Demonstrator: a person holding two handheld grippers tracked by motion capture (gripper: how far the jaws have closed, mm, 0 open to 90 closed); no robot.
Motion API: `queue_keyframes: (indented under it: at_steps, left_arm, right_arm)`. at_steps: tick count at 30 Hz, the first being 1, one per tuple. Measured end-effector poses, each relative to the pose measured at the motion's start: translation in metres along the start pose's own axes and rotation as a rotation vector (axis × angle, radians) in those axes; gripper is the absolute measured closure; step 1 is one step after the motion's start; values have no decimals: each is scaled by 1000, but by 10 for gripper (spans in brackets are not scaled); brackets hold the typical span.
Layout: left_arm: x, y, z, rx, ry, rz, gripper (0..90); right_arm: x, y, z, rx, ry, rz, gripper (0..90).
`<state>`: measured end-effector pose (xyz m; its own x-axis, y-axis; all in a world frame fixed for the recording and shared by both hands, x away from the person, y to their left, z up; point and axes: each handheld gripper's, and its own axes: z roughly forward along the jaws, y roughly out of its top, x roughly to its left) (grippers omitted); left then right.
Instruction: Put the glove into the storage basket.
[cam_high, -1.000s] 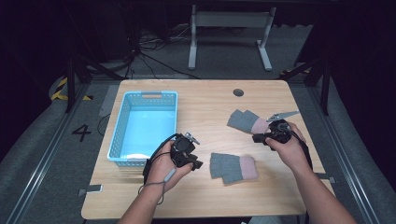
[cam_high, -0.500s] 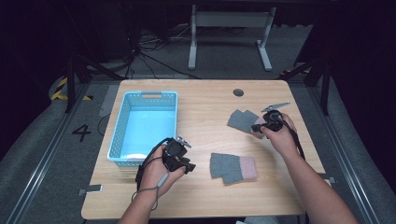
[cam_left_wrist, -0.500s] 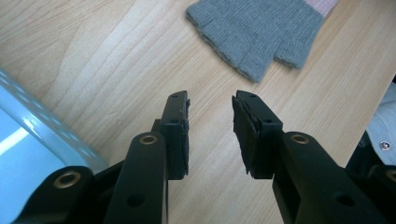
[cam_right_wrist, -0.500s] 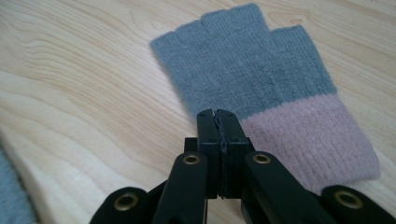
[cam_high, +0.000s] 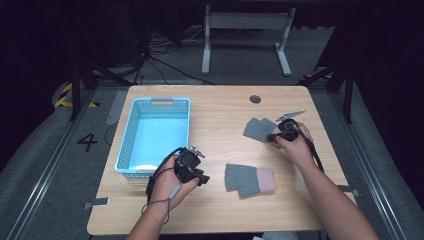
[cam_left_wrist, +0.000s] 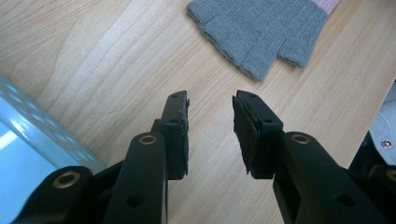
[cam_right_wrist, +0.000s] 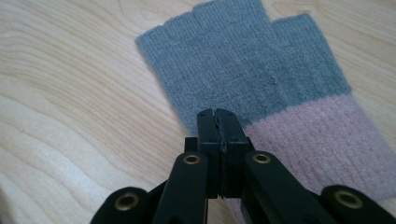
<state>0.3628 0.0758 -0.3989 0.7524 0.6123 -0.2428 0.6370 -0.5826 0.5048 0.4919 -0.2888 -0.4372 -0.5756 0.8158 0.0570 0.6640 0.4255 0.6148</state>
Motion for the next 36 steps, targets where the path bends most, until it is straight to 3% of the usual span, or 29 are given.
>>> queue_keyframes:
  at_steps: [6,7,10,12,13,17,21,36]
  left_arm:
    - [-2,2,0,-6,-3,3,661]
    - [-2,3,-1,-8,-6,7,661]
    - [-2,3,-1,-11,-4,8,661]
    - [-1,4,-2,-15,-4,8,661]
    - [-1,4,-1,-12,-3,11,661]
    - [-3,4,-1,-12,-8,11,660]
    - [-1,4,-2,-15,-8,8,660]
    - [-3,5,-1,-13,-9,12,656]
  right_arm:
    - [7,-2,1,42,30,-18,900]
    - [12,-4,4,65,19,-51,900]
    - [16,-4,1,50,21,-64,900]
    - [19,1,-6,5,33,-57,900]
    - [20,6,-11,-15,16,-71,900]
    - [17,12,-11,-19,-7,-79,900]
    - [6,10,2,15,-29,-57,899]
    - [8,4,4,58,-4,-52,900]
